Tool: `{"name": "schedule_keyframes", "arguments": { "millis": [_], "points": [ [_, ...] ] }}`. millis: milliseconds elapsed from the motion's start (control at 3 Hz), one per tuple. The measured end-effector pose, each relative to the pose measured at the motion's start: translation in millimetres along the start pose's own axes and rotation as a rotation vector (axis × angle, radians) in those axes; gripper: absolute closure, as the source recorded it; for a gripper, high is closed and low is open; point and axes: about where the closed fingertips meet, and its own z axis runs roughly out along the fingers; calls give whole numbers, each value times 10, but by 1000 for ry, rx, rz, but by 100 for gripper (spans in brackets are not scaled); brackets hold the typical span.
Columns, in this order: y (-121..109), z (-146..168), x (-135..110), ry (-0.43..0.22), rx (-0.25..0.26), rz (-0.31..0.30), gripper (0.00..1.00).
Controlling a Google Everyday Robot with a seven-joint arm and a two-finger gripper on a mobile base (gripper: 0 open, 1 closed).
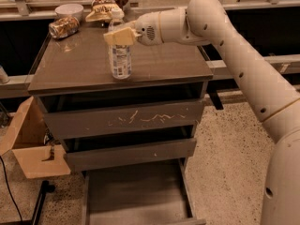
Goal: Pick blue plastic bottle from bottom drawer and place on counter
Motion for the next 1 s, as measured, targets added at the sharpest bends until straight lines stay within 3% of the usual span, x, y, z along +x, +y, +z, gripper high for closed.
{"name": "schedule_keyframes", "arguments": {
  "millis": [667,1000],
  "points": [
    [24,28,89,25,-9,7,100],
    [26,34,101,25,-12,5,82]
  ]
}}
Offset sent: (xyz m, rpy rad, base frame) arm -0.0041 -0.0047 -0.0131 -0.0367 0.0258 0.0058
